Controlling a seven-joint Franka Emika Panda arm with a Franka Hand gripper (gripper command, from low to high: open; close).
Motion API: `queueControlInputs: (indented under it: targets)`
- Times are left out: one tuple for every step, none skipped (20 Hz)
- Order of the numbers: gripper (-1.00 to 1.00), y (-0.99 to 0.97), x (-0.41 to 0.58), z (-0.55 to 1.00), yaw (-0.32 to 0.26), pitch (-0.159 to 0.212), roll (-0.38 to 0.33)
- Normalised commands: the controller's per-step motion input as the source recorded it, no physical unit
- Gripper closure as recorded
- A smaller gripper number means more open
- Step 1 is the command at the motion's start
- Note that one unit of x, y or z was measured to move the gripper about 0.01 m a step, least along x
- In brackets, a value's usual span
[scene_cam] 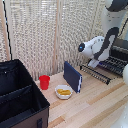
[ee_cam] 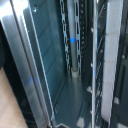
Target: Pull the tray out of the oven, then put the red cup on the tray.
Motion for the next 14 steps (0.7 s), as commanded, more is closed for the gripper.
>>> queueControlInputs:
  targets:
    - [-1.0, -0.43, 0.0, 0.09, 0.101, 0.134, 0.005]
    - [1.0, -0.44, 0.0, 0.05, 0.097, 0.144, 0.017]
    - [1.0, -0.4, 0.0, 0.02, 0.09, 0.135, 0.044]
    - [1.0, -0.37, 0.0, 0.02, 0.079, 0.123, 0.064]
    - [1.0, -0.33, 0.023, 0.02, 0.057, 0.111, 0.074]
    - [1.0, -0.35, 0.02, 0.02, 0.047, 0.097, 0.083]
    - [1.0, -0.4, 0.011, 0.05, 0.044, 0.081, 0.119]
    - [1.0, -0.36, 0.011, 0.06, 0.034, 0.064, 0.104]
    - [1.0, -0.43, 0.0, 0.09, 0.037, 0.041, 0.134]
    - [1.0, -0.42, 0.0, 0.11, 0.028, 0.015, 0.141]
    - [1.0, -0.36, 0.0, 0.08, 0.057, 0.002, 0.142]
    - [1.0, -0.43, 0.0, 0.07, 0.064, 0.0, 0.206]
    - [1.0, -0.45, 0.0, 0.06, 0.061, 0.0, 0.251]
    - [1.0, -0.42, 0.0, 0.03, 0.072, 0.0, 0.271]
